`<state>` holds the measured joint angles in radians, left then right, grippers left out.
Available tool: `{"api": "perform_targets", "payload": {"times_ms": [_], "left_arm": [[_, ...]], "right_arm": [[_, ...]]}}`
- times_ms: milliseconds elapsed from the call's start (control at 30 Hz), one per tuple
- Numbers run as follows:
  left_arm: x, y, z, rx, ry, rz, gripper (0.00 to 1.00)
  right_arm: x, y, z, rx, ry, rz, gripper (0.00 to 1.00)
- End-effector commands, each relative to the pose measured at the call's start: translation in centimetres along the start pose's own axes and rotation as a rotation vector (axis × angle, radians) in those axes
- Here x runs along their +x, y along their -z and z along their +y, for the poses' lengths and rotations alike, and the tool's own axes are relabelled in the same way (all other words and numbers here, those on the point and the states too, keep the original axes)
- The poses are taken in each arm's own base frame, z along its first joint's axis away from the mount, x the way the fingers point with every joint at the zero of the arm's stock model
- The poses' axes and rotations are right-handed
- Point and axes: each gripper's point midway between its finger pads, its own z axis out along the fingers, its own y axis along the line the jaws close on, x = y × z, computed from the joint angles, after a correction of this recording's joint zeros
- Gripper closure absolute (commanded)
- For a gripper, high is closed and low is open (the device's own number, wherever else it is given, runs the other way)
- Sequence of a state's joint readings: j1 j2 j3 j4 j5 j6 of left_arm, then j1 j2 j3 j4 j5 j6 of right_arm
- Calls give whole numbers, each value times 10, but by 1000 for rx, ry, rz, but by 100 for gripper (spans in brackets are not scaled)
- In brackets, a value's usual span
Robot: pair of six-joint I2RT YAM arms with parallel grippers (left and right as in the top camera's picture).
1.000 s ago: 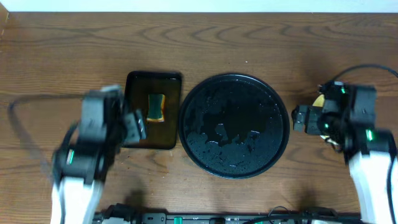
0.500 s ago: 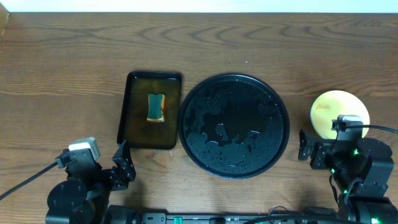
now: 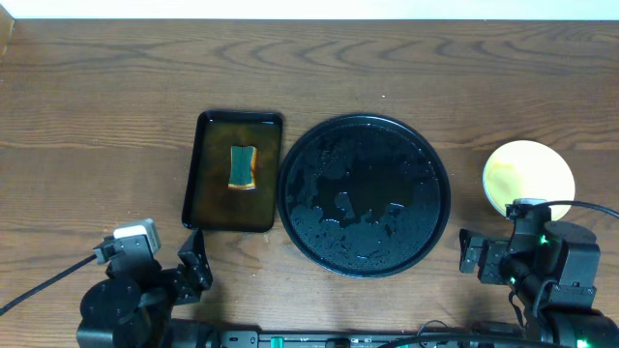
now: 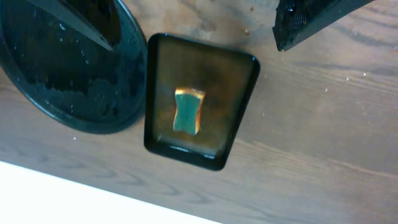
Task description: Clean dirty plates on tray and stack at the side
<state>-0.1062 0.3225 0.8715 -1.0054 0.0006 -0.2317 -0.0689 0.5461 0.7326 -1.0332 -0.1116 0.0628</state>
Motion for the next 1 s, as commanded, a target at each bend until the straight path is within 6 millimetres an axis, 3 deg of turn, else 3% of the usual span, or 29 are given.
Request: {"api": "perform_targets", "payload": {"times_ms": [0, 133, 400, 533, 633, 967], "left_arm": [[8, -1, 2, -4, -13, 29, 21], [17, -1, 4, -15, -15, 65, 21], [18, -1, 5, -17, -15, 71, 21], [18, -1, 5, -17, -15, 71, 21], [18, -1, 5, -17, -15, 71, 21], [18, -1, 5, -17, -15, 71, 21]], "right_arm": [[-17, 7, 6, -25, 52, -132, 1], [-42, 8, 18, -81, 154, -434, 1], [-60, -3, 21, -89, 199, -846, 1], [-53, -25, 20, -82, 237, -884, 1], [-31, -51, 18, -79, 250, -763, 1], [-32, -50, 16, -72, 247, -766, 1]]}}
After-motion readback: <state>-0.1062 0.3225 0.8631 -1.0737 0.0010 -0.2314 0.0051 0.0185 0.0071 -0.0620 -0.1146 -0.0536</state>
